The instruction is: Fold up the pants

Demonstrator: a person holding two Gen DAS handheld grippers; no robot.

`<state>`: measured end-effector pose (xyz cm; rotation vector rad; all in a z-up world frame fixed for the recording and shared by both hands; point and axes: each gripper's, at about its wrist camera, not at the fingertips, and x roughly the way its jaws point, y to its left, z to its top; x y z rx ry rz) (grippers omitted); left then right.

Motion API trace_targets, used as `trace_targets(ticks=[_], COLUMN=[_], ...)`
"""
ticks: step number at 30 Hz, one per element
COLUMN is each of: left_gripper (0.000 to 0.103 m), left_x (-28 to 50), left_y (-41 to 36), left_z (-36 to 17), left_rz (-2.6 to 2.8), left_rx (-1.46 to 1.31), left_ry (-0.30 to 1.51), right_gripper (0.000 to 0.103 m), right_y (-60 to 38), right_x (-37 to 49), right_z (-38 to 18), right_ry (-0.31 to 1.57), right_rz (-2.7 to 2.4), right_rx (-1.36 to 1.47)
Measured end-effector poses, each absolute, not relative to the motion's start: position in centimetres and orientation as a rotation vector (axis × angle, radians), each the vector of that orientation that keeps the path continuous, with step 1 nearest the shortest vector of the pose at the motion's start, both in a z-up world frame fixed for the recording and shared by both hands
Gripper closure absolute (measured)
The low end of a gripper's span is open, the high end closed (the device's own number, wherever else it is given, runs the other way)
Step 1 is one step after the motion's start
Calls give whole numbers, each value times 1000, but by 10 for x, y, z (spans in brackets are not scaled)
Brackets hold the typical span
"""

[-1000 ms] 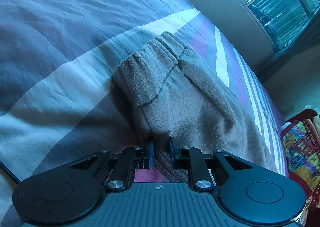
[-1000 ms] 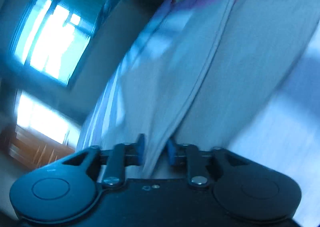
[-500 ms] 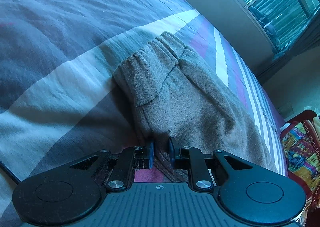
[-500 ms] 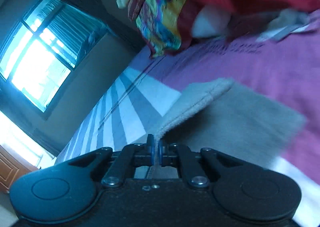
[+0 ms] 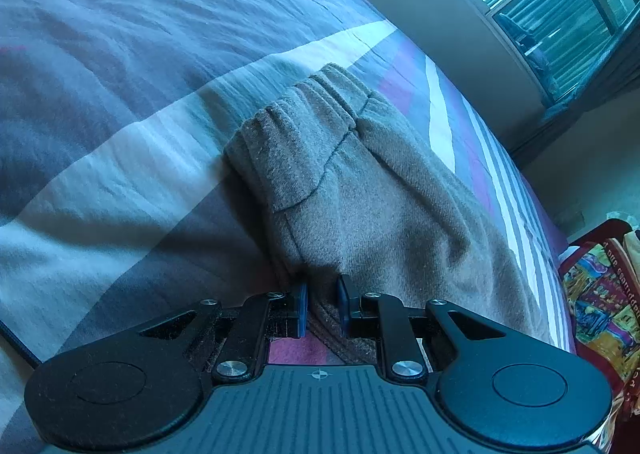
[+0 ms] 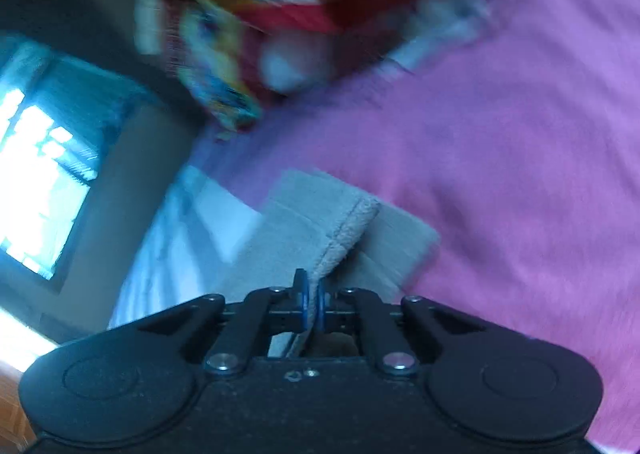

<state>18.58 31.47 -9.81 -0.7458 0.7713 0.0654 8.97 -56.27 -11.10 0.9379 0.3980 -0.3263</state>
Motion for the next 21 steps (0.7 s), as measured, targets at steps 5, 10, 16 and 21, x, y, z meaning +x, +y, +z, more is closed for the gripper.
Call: trace_targets(ticks=[5,10,16,21], left_gripper=[85,85,82,19], left_x=[187,186,174,164], left_y=[315,314,306,313], left_z=[-98,-97,-81,-58], left_rz=[64,60,102,200], left_rx=[-741,-735,-643,-576], left_ry=[775,768,696,571], right_gripper=[100,99,81,82], right_y=[-565,-567,-549,-507], right_x=[74,92,62,103], right_z=[-107,-130,-106,-72], right_ry=[392,479,388,399], right_rz=[-340,-364,-382,-131], right_rx=[888,837,757,602])
